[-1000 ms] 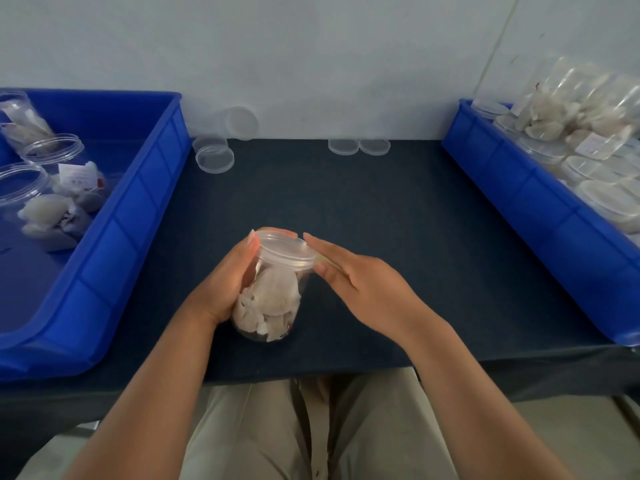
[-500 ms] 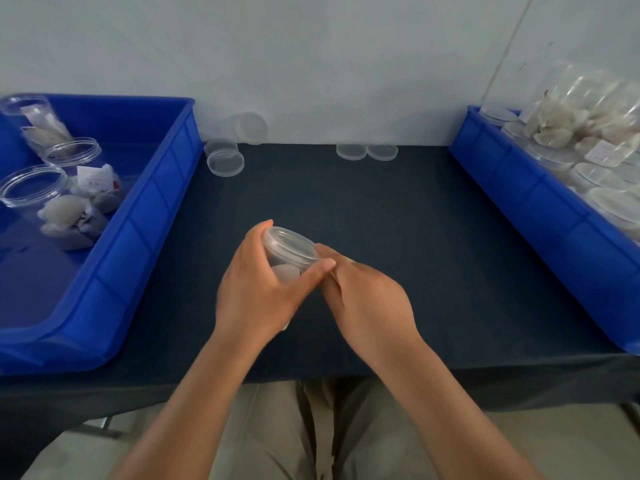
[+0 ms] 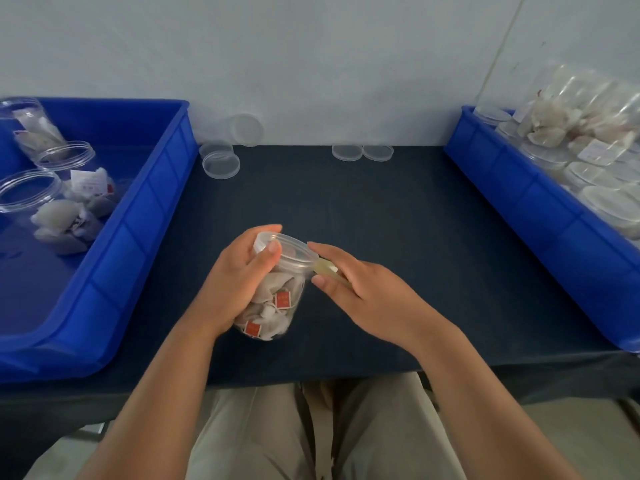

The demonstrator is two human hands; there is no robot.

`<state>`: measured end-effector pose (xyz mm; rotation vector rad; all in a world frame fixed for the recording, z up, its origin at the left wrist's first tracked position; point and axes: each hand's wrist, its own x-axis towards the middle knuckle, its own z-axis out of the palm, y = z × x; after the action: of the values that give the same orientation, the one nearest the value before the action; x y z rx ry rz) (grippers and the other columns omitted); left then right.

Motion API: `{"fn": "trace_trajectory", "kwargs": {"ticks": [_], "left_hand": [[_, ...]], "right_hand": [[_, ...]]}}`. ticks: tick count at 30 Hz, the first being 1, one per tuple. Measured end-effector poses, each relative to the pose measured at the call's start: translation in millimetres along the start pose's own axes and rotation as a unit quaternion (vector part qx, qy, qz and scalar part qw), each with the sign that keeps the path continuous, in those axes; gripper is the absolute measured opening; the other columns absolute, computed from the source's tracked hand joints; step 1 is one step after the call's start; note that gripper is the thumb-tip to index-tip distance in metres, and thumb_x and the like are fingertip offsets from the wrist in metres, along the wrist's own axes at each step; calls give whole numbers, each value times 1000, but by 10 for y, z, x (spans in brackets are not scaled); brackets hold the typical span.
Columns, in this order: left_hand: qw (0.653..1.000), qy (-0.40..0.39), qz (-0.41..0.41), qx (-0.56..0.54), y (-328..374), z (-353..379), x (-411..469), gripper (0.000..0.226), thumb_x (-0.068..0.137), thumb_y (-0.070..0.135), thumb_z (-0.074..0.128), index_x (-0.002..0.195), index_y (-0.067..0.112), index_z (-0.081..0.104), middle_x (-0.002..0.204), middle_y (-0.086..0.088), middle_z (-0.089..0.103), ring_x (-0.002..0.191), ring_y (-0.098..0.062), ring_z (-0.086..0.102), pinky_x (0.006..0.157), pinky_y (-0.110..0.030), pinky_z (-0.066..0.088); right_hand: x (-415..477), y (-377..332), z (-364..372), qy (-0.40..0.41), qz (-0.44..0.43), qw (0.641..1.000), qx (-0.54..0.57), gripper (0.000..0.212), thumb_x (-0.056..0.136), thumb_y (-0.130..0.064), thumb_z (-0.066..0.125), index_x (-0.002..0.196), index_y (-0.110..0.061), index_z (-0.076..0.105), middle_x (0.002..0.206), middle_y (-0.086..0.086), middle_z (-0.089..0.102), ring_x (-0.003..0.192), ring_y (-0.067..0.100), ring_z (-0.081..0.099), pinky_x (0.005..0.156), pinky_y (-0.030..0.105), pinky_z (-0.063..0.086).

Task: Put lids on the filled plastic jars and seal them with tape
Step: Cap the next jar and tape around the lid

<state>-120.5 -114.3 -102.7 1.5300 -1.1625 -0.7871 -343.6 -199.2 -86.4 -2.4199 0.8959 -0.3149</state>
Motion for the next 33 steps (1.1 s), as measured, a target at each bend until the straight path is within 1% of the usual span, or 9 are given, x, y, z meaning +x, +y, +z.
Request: {"fn": "trace_trajectory", "kwargs": {"ticks": [3, 6, 10, 13, 15, 18, 23, 28, 33], "left_hand": [[998, -29, -7, -48, -47, -38, 15, 67, 85, 73, 57, 135, 28, 59, 119, 8, 73, 108, -14, 74, 85, -28, 61], [998, -52, 10, -21, -51, -61, 39, 60, 91, 68, 51, 125, 21, 65, 115, 2, 74, 105, -18, 74, 83, -25, 60], [994, -15, 33, 100, 63, -42, 32, 56, 87, 76, 38, 126, 43, 62, 109, 22, 71, 105, 6, 66, 82, -15, 54], [987, -5, 59, 152, 154, 25, -61, 60, 93, 82, 34, 149, 61, 34, 104, 46, 62, 101, 18, 62, 74, -8, 51], [987, 0, 60, 148, 174, 112, -126, 59, 89, 84, 43, 144, 65, 34, 111, 46, 58, 102, 15, 62, 69, -15, 51], [986, 65, 63, 141, 181, 208, -168, 65, 67, 85, 66, 121, 53, 47, 114, 35, 58, 101, 10, 61, 72, -20, 49], [987, 90, 62, 119, 152, 165, -92, 56, 67, 79, 71, 112, 52, 52, 113, 35, 60, 100, 11, 62, 69, -16, 47], [995, 72, 33, 68, 122, 100, 7, 47, 72, 76, 67, 110, 51, 57, 113, 31, 65, 98, 6, 68, 61, -16, 55], [999, 40, 13, 12, 112, 55, 55, 41, 77, 79, 59, 106, 50, 62, 109, 23, 69, 95, 0, 71, 70, -18, 52]], "right_hand": [[44, -12, -8, -18, 10, 1000, 16, 59, 97, -78, 27, 153, -58, 26, 87, -17, 63, 80, 2, 62, 68, 24, 50], [61, -39, 28, 3, 17, 1000, 25, 51, 100, -74, 36, 147, -54, 36, 75, -15, 62, 72, 0, 61, 57, 22, 42], [7, -58, 60, 32, 33, 999, 15, 50, 101, -71, 39, 146, -50, 41, 74, -11, 64, 71, 3, 62, 54, 22, 42], [-43, -81, 63, 44, 40, 998, 4, 53, 102, -71, 37, 149, -47, 42, 92, -14, 70, 80, 3, 65, 68, 29, 55], [-67, -118, 71, 54, 33, 998, -13, 56, 102, -71, 33, 151, -44, 42, 100, -15, 71, 86, 5, 65, 75, 34, 56], [-64, -163, 84, 60, 24, 998, -29, 57, 105, -67, 33, 155, -42, 38, 99, -15, 69, 85, 6, 64, 72, 31, 56], [-65, -150, 100, 35, 27, 998, 51, 67, 100, -69, 49, 153, -40, 22, 86, -14, 60, 72, 4, 62, 60, 21, 46], [-92, -96, 69, 22, 2, 997, 75, 25, 105, -61, 43, 123, -44, 38, 73, -3, 58, 63, 11, 57, 52, 32, 47], [-10, -76, -72, -20, -29, 998, 60, 30, 108, -57, 39, 120, -44, 62, 106, -18, 70, 97, 0, 65, 78, 21, 54]]}}
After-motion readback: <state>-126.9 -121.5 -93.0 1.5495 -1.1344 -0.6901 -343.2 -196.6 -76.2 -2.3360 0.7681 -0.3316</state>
